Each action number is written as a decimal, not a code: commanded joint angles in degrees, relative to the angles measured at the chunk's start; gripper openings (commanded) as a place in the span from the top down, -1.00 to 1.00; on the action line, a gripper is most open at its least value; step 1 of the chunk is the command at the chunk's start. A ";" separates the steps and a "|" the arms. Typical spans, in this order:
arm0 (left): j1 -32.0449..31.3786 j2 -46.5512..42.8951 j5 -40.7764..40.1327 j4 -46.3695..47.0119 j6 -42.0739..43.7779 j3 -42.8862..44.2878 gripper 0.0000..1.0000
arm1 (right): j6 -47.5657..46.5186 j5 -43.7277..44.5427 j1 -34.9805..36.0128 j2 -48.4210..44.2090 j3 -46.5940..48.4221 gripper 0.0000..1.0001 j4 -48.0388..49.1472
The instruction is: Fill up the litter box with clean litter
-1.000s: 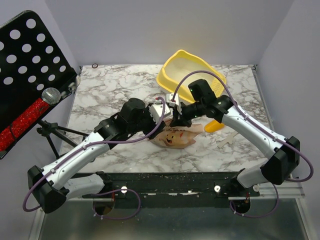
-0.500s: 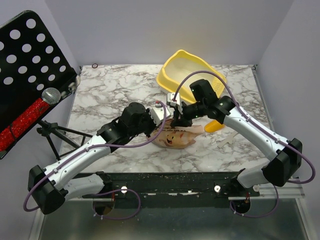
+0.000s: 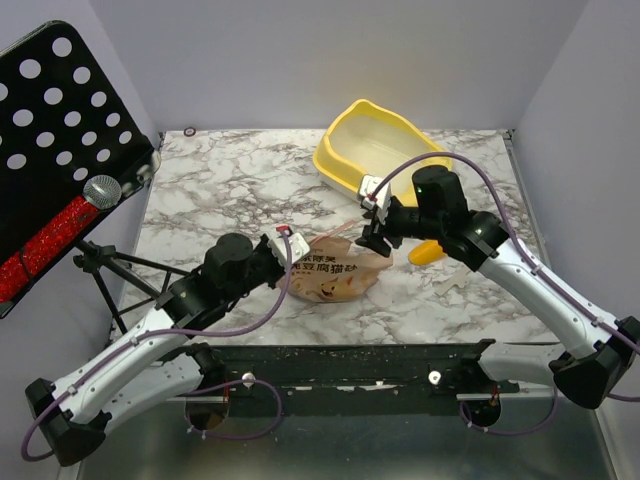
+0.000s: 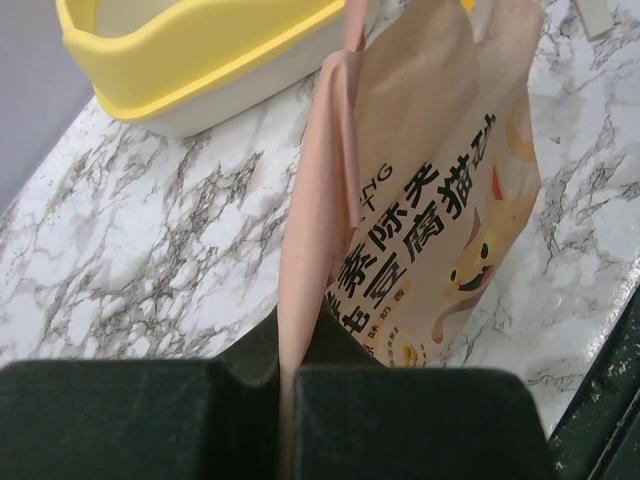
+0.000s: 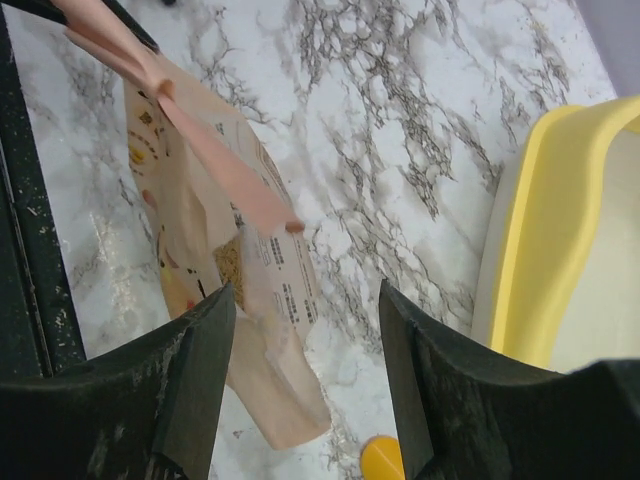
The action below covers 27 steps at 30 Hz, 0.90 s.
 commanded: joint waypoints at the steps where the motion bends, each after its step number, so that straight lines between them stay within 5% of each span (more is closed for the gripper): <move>1: 0.34 -8.89 -1.79 5.33 4.09 -2.58 1.00 | -1.58 2.38 0.24 2.28 0.61 -0.32 -3.06; 12: 0.25 -16.74 3.05 10.43 2.96 -9.97 1.00 | -7.03 2.46 0.06 10.71 8.96 -0.29 -6.67; 27: 0.16 -19.46 5.60 13.51 2.25 -12.78 1.00 | -15.82 -13.27 -1.69 20.48 17.06 -0.40 -20.29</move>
